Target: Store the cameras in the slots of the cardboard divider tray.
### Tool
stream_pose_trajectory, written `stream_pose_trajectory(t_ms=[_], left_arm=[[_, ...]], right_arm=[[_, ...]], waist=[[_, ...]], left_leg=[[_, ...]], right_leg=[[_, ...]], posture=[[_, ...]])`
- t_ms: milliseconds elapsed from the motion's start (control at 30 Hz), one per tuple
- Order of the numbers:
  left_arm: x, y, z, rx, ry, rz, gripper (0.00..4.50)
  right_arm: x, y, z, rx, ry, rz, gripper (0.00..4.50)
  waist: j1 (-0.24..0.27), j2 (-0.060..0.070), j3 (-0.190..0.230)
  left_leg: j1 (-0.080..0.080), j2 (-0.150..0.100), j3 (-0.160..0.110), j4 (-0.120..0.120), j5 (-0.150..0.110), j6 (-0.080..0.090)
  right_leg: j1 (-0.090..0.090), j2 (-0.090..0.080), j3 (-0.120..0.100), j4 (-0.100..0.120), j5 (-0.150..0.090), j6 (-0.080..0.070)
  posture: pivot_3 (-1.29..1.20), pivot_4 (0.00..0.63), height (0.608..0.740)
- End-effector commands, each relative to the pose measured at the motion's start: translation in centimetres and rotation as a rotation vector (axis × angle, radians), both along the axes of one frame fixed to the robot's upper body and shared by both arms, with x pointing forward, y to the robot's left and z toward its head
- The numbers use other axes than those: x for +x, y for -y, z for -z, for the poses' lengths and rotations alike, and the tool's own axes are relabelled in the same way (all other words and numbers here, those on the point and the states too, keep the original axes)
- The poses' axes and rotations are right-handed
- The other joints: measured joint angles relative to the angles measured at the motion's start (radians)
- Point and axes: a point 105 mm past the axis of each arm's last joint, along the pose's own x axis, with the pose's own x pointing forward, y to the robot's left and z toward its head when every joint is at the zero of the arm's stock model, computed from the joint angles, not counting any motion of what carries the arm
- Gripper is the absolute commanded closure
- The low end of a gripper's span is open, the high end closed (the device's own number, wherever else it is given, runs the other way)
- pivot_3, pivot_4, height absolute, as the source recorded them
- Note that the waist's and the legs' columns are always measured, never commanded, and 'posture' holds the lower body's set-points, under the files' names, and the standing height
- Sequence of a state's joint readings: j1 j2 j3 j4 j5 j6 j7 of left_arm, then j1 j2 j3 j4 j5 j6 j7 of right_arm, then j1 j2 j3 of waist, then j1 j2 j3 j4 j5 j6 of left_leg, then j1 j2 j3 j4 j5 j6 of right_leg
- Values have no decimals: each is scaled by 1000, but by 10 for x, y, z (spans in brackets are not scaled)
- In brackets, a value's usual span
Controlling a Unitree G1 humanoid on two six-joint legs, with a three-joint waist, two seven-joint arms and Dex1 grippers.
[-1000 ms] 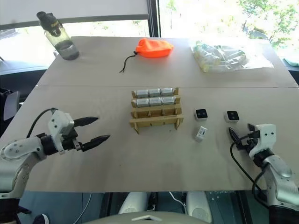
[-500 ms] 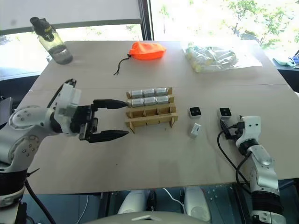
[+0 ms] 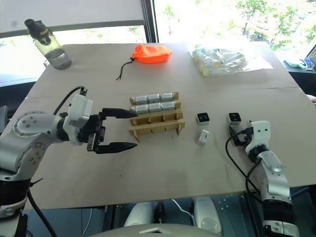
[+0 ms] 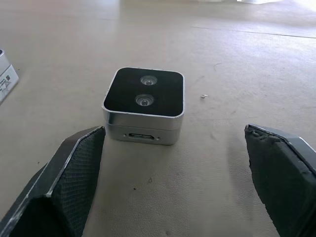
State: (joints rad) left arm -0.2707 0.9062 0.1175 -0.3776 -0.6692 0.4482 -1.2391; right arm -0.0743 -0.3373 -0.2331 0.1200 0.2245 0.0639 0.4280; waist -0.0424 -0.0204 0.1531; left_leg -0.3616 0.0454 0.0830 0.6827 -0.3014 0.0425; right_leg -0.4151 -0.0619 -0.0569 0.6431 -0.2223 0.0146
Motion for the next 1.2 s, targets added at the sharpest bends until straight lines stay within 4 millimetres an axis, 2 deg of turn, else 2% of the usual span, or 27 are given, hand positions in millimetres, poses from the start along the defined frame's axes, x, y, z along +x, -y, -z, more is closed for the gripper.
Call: stream_pose_trajectory(t_ms=[33, 300, 467, 700, 800, 867, 933, 1033, 1133, 1200], left_arm=[[-3, -1, -9, -7, 55, -2, 21], [-4, -1, -9, -10, 61, -17, 21], [-4, -2, -8, -12, 67, -27, 21], [-4, -1, -8, -16, 71, -34, 21], [-5, -1, -9, -18, 71, -31, 0], [-4, -1, -10, -19, 72, -28, 0], [-3, 0, -10, -21, 71, -27, 0], [1, 0, -10, -17, 67, -49, 0], [10, -1, -9, -10, 23, -110, 0], [17, -1, -9, -15, -5, -151, 0]], right_arm=[[6, -20, -6, -13, -2, -82, 0], [14, -29, -14, -26, -19, -113, 0], [21, -21, -16, 6, -34, -45, 0], [19, -17, -17, 14, -26, -11, 0], [17, -15, -21, 27, -17, 8, 786], [15, -11, -24, 19, -4, 15, 1836], [14, -8, -29, 9, 21, 20, 2550], [11, -4, -41, -17, 64, 4, 2548], [12, 1, -67, -55, 131, -52, 2548], [13, -4, -80, -129, 162, -111, 2548]], waist=[[0, 0, 0], [10, 1, 1], [19, 1, 1], [29, 1, 1], [29, 1, 1], [29, 2, 1], [30, 2, 1], [31, 2, 2], [31, 3, 2], [31, 3, 2]], left_leg=[[0, 0, 0, 0, 0, 0], [-2, 0, 0, -1, 0, 0], [-5, -2, 1, -1, 0, 0], [-7, -3, 1, -1, 0, 0], [-7, -3, 0, -1, 0, 0], [-8, -3, 0, -1, 0, 0], [-8, -4, 0, -1, 0, 0], [-11, -4, -1, -1, 0, 0], [-14, -5, -2, 0, 0, 0], [-16, -5, -2, 1, 0, 0]], right_leg=[[0, 0, 0, 0, 0, 0], [-2, 3, 0, 0, 0, -1], [-4, 1, 0, -2, 0, -1], [-6, 1, 0, -2, 0, -1], [-6, 1, 0, -1, 0, -1], [-6, 1, 0, -1, 0, 0], [-6, 1, 0, -1, 0, 0], [-8, 1, -1, -1, 0, 0], [-10, 0, -1, -1, 0, 0], [-12, 0, -1, -1, 0, 0]], posture=[[0, 150, 726], [0, 150, 726], [0, 150, 726], [0, 150, 726], [0, 150, 726], [0, 150, 726], [0, 150, 726], [0, 150, 726], [0, 150, 726], [0, 150, 726]])
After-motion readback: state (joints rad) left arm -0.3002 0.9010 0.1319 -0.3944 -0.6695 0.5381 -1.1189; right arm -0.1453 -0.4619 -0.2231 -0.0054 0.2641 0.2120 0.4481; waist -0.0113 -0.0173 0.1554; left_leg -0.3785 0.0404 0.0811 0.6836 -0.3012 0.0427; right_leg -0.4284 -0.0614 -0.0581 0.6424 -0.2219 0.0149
